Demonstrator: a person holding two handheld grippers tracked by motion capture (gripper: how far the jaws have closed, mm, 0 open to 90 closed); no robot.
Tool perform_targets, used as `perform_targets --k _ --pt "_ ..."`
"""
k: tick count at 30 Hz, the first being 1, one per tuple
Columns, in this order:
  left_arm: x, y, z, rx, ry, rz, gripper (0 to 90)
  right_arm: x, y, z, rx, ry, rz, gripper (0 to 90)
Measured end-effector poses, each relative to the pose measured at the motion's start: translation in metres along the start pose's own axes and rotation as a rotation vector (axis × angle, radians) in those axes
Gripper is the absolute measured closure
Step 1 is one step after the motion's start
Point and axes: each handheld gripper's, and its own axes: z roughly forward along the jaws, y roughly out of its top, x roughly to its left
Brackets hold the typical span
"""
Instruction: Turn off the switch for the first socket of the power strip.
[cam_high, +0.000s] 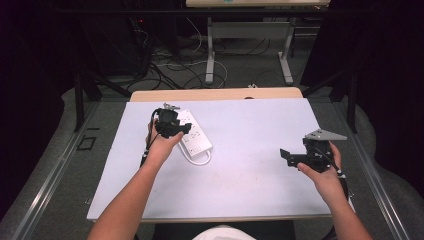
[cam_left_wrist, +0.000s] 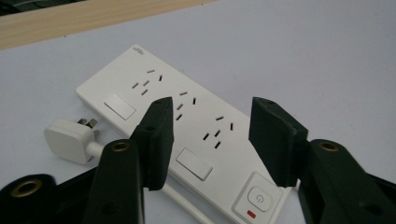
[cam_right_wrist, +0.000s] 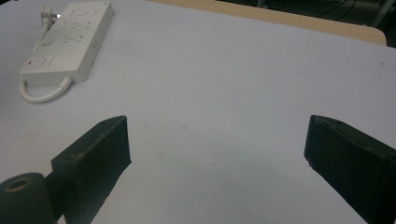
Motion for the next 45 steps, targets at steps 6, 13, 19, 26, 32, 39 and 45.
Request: perform_targets --k 6,13,19,26,32,39,45 --pt "-0.005 0.001 -0.007 -0.017 -0.025 0.006 40.8 0.001 0.000 0.001 -0.005 -0.001 0.001 6.3" --pt "-0.013 0.002 -0.014 -0.048 -0.032 0.013 36.9 0.001 0.000 0.000 -0.005 -0.002 0.002 6.3" --pt "-0.017 0.003 -0.020 -0.064 -0.045 0.015 34.2 0.002 0.000 0.000 0.000 -0.003 -0.002 6.3" --pt "-0.019 0.002 -0.025 -0.071 -0.063 0.026 32.0 0.000 0.000 -0.001 -0.006 -0.002 0.002 6.3" --pt "-0.016 0.001 -0.031 -0.098 -0.068 0.049 29.3 -0.001 -0.002 -0.003 -0.006 0.002 0.014 6.3" --pt "-0.016 -0.001 -0.036 -0.111 -0.073 0.020 25.8 -0.002 -0.002 -0.003 -0.004 0.005 0.020 6.3" --pt "-0.018 -0.008 -0.037 -0.083 -0.119 0.018 7.4 0.000 -0.001 -0.003 -0.003 0.011 0.014 6.3"
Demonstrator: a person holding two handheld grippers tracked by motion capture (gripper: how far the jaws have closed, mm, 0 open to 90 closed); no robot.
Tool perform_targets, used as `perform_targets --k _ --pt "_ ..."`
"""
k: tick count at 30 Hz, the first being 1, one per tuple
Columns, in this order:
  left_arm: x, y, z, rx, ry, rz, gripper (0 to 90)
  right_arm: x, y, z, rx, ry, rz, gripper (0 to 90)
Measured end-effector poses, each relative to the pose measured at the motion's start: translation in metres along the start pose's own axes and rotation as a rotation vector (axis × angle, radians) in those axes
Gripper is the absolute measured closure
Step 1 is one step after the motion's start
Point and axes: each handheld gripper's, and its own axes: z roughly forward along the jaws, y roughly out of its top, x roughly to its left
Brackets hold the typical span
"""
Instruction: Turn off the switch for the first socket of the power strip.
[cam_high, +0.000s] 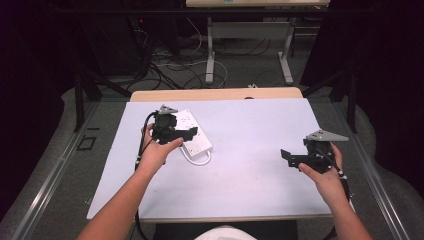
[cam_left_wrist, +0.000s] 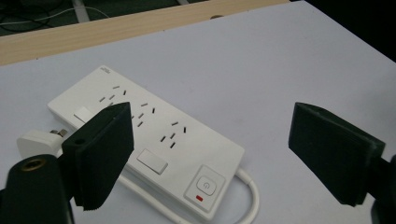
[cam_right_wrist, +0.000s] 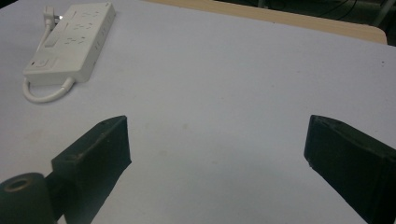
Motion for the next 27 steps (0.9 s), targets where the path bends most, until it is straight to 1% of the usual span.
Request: perform_targets --k 1,2,4,6,7,8,9,10,11,12,13,14,15,17,18,19,21,23,25,26,27 --pt "0.000 -0.001 -0.001 -0.002 -0.007 0.006 2.5 0.000 0.000 0.000 -0.001 0.003 -0.002 6.3" --pt "0.000 -0.002 -0.002 -0.001 -0.008 0.006 0.1 0.001 0.000 0.000 0.002 0.002 0.005 6.3" --pt "0.001 -0.005 -0.006 -0.009 -0.016 0.006 0.2 0.000 0.000 0.000 -0.006 -0.003 -0.001 6.3" --pt "0.002 -0.008 -0.010 -0.008 -0.015 0.010 0.2 0.000 0.000 0.000 -0.006 -0.010 -0.009 6.3" --pt "0.002 -0.010 -0.012 -0.012 -0.010 0.008 0.2 0.001 0.000 -0.001 -0.002 -0.008 0.004 6.3" --pt "0.003 -0.011 -0.015 -0.019 -0.007 0.007 0.2 0.001 0.001 -0.001 -0.004 -0.004 0.003 6.3" --pt "0.004 -0.012 -0.019 -0.025 -0.015 -0.001 0.2 0.001 0.001 -0.002 -0.009 -0.009 -0.008 6.3" --pt "0.005 -0.013 -0.022 -0.031 -0.021 -0.009 0.2 0.001 0.001 -0.002 -0.010 -0.009 -0.008 6.3" --pt "0.006 -0.014 -0.025 -0.042 -0.015 -0.017 0.2 0.001 0.001 -0.002 -0.016 -0.011 -0.007 6.2" --pt "0.007 -0.014 -0.029 -0.042 -0.025 -0.020 0.2 0.002 0.001 -0.002 -0.018 -0.009 -0.008 5.5" --pt "0.008 -0.015 -0.033 -0.056 -0.026 -0.032 0.2 0.002 0.001 -0.002 -0.016 -0.006 -0.007 4.5" --pt "0.009 -0.016 -0.036 -0.063 -0.029 -0.040 0.2 0.001 0.001 -0.002 -0.011 -0.001 -0.016 3.4" --pt "0.010 -0.017 -0.040 -0.071 -0.032 -0.044 0.2 0.002 0.000 -0.003 -0.006 0.002 -0.015 2.6" --pt "0.012 -0.018 -0.046 -0.067 -0.035 -0.038 0.1 0.001 0.000 -0.003 -0.007 0.003 -0.017 1.7" --pt "0.012 -0.019 -0.049 -0.072 -0.026 -0.035 0.1 0.002 0.000 -0.002 -0.012 0.000 -0.014 0.9" --pt "0.013 -0.020 -0.052 -0.069 -0.024 -0.031 0.1 0.001 0.001 -0.003 -0.007 0.010 -0.006 0.5" --pt "0.013 -0.022 -0.057 -0.063 -0.016 -0.031 0.2 0.002 0.001 -0.003 -0.015 0.009 0.010 0.0" --pt "0.015 -0.024 -0.062 -0.055 -0.001 -0.026 0.1 0.001 0.001 -0.003 -0.016 0.008 0.004 0.0" --pt "0.016 -0.025 -0.067 -0.049 0.008 -0.011 0.1 0.001 0.002 -0.005 -0.011 0.007 0.008 0.0" --pt "0.016 -0.026 -0.069 -0.049 0.016 -0.017 0.1 0.001 0.002 -0.004 -0.018 -0.001 0.018 0.0" --pt "0.017 -0.027 -0.071 -0.051 0.018 -0.015 0.2 0.001 0.003 -0.005 -0.015 -0.001 0.018 0.0"
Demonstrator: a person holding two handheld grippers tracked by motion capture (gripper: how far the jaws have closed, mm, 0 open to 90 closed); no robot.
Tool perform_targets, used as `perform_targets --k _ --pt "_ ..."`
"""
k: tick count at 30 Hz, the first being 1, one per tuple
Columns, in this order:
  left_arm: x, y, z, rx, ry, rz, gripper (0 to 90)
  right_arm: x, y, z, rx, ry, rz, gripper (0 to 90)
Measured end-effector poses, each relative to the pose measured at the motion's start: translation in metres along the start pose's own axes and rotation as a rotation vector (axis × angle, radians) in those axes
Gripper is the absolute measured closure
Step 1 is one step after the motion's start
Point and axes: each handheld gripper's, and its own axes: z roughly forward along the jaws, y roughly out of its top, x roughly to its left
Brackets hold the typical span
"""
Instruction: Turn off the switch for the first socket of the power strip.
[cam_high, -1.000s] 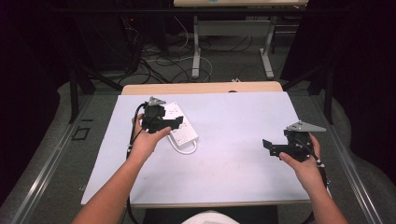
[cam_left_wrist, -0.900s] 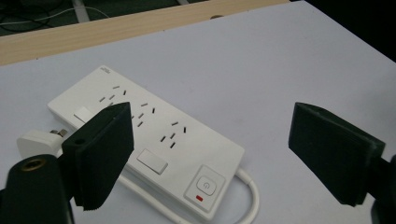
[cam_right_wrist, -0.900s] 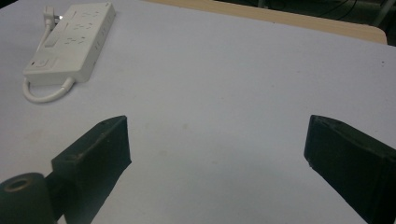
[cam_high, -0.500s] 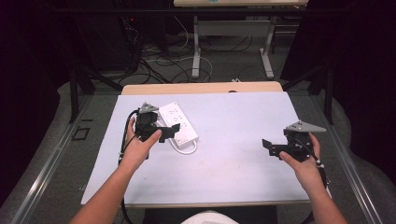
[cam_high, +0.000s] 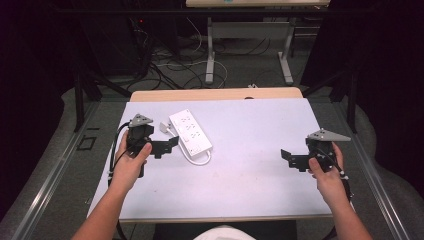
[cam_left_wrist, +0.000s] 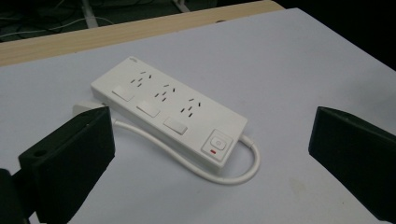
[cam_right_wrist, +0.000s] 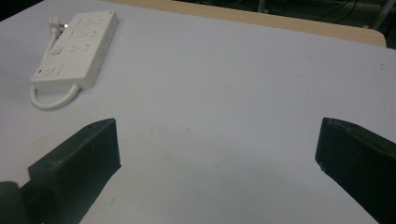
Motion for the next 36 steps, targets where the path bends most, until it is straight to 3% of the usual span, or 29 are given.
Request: perform_targets --k 11,19,23,27,36 --pt "0.014 -0.012 -0.028 -0.066 0.014 -0.084 0.2 -0.002 0.001 -0.002 -0.001 -0.014 0.006 0.0" --pt "0.027 -0.021 -0.047 -0.088 0.069 -0.086 0.4 -0.002 0.002 -0.003 0.003 -0.006 0.009 0.0" --pt "0.036 -0.027 -0.055 -0.104 0.085 -0.110 0.4 -0.003 0.002 -0.003 -0.003 -0.009 0.002 0.0" --pt "0.043 -0.034 -0.058 -0.101 0.111 -0.120 0.5 -0.003 0.001 -0.002 -0.006 -0.009 0.010 0.0" --pt "0.059 -0.055 -0.055 -0.094 0.130 -0.159 0.7 -0.004 0.000 0.000 -0.001 -0.011 0.008 0.0"
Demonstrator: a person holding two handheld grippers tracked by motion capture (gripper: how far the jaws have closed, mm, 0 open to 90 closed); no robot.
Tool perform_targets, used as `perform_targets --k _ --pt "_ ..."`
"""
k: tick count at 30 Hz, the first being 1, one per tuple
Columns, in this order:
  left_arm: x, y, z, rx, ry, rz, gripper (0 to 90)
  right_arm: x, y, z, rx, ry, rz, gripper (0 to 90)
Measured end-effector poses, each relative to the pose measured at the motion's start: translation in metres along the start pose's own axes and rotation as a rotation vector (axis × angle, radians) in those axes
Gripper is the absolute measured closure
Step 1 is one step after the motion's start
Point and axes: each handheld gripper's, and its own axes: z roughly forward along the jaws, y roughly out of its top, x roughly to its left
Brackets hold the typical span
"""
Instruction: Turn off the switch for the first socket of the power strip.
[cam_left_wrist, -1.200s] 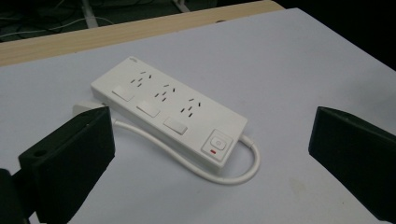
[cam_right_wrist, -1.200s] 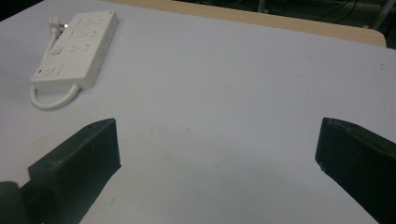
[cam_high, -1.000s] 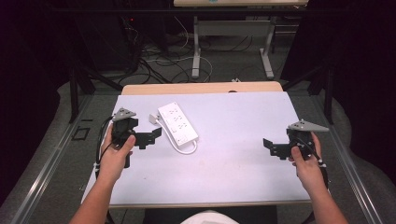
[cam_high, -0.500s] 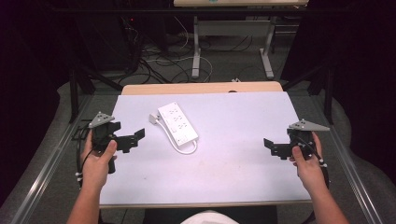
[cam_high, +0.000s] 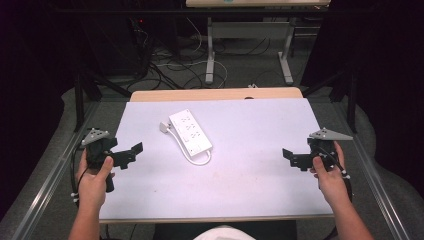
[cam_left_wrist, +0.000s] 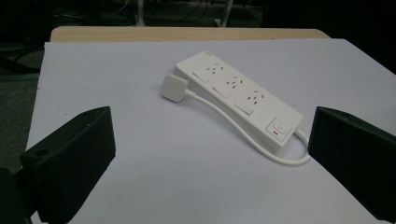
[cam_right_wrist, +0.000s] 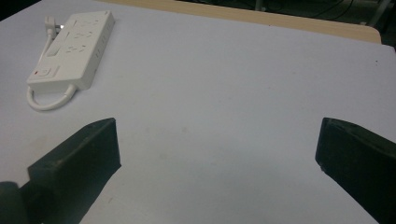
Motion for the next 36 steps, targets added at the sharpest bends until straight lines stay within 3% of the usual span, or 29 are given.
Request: perform_targets --k 10,19,30,36 --pt "0.015 -0.019 0.002 0.002 0.057 -0.009 1.1 -0.003 -0.002 0.001 0.011 0.004 -0.002 0.0" --pt "0.023 -0.027 0.005 -0.011 0.052 -0.045 1.1 -0.005 -0.005 0.005 0.020 -0.002 -0.001 0.0" --pt "0.026 -0.035 0.015 0.037 0.051 -0.067 1.6 -0.008 -0.007 0.007 0.022 -0.010 0.005 0.0" --pt "0.027 -0.035 0.015 0.035 0.050 -0.069 1.6 -0.008 -0.007 0.007 0.025 -0.009 0.007 0.0"
